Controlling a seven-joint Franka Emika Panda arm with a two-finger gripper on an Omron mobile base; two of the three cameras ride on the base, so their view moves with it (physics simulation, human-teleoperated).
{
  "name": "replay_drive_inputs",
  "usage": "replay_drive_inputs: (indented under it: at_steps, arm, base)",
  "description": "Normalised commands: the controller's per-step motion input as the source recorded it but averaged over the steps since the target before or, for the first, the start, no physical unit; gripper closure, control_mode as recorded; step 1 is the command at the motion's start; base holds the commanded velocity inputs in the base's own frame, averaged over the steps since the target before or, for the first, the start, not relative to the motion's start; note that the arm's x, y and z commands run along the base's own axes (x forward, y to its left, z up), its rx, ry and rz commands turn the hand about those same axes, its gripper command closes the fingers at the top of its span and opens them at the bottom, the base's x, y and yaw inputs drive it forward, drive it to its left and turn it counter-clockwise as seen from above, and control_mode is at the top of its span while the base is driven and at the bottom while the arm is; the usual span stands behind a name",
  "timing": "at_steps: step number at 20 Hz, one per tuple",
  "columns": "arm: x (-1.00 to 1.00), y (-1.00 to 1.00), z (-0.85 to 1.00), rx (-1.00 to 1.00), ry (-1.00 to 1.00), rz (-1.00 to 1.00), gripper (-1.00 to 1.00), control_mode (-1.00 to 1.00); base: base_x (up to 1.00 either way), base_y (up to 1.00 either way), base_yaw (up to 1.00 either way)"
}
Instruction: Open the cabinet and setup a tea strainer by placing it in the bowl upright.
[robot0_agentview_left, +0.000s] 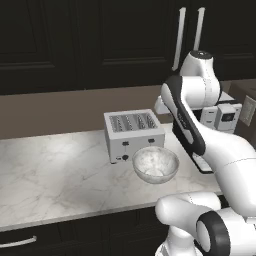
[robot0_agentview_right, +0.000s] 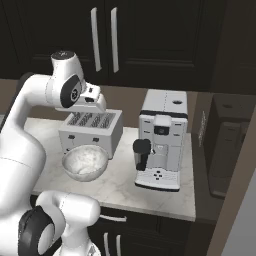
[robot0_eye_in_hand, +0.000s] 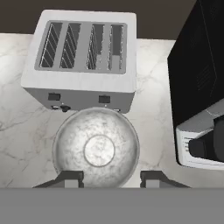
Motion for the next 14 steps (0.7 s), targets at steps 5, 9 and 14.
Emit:
replay_drive_inputs:
  at_steps: [5,9,14]
  arm:
    - [0.0,0.15,0.0,0.0,0.0,0.0,-1.0,-1.0]
    - [-0.01,0.04,0.17,-0.01,-0.1,0.0,-1.0,-1.0]
    - [-0.29,-0.07,0.69,0.01,-0.35,0.0,-1.0,-1.0]
  base:
    - [0.0,0.0,0.0]
    - [0.0,0.0,0.0]
    - [0.0,0.0,0.0]
